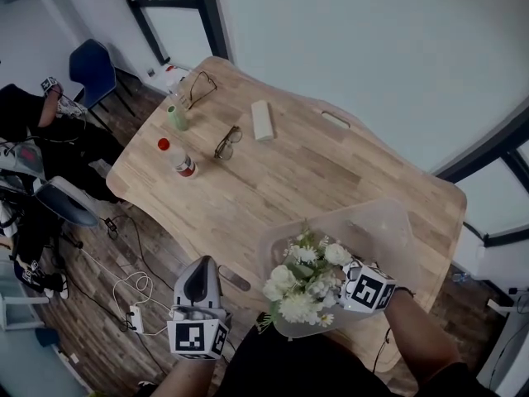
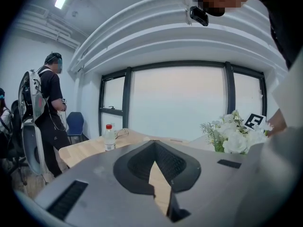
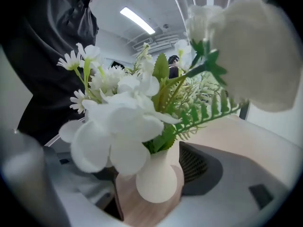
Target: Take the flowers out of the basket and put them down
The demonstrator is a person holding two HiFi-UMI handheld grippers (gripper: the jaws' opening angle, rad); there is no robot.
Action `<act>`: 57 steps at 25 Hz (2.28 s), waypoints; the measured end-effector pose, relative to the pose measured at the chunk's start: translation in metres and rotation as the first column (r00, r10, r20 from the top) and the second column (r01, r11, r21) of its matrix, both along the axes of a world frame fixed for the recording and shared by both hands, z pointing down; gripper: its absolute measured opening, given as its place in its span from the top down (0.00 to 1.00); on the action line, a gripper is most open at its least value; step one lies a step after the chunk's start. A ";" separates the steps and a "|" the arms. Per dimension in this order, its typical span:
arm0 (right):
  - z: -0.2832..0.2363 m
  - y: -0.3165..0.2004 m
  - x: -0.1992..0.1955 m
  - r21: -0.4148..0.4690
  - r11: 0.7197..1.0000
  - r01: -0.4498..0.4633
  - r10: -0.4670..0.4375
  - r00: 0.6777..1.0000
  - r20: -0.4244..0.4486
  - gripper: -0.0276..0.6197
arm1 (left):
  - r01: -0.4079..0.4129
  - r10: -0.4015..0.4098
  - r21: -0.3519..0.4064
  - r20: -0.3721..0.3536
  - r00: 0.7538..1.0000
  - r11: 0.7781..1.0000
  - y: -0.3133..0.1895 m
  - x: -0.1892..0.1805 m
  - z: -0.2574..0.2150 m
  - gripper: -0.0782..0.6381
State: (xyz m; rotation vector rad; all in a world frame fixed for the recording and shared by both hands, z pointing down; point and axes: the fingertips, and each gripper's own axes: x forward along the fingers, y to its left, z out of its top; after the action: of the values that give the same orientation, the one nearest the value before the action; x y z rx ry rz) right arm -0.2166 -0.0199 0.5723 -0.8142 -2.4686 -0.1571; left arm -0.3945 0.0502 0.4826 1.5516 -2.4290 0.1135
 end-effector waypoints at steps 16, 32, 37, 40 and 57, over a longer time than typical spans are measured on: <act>-0.020 0.006 -0.017 -0.065 0.997 -0.043 0.046 0.998 0.042 0.49 | 0.053 -0.053 -0.008 0.015 0.998 0.999 0.022 -0.012 -0.002 0.88; -0.064 -0.026 -0.008 -0.116 0.974 -0.192 0.204 0.974 0.100 0.49 | 0.007 -0.009 0.042 0.048 0.999 0.999 0.003 -0.001 -0.026 0.88; -0.080 -0.036 -0.008 -0.123 0.966 -0.228 0.243 0.963 0.119 0.49 | -0.026 0.024 0.041 0.038 0.999 0.999 -0.006 0.008 -0.027 0.88; -0.088 -0.041 -0.006 -0.125 0.960 -0.249 0.265 0.955 0.131 0.49 | -0.042 0.041 0.036 0.033 0.999 0.998 -0.008 0.011 -0.027 0.88; -0.137 -0.070 0.008 -0.132 0.929 -0.345 0.366 0.904 0.219 0.49 | -0.150 0.144 0.082 0.076 0.987 0.985 -0.042 0.029 -0.053 0.88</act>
State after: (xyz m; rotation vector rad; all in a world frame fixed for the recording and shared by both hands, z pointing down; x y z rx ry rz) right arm -0.2084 -0.0896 0.4353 -0.3804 -2.8237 -0.0097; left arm -0.3656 0.0079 0.4297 1.7942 -2.3988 0.0913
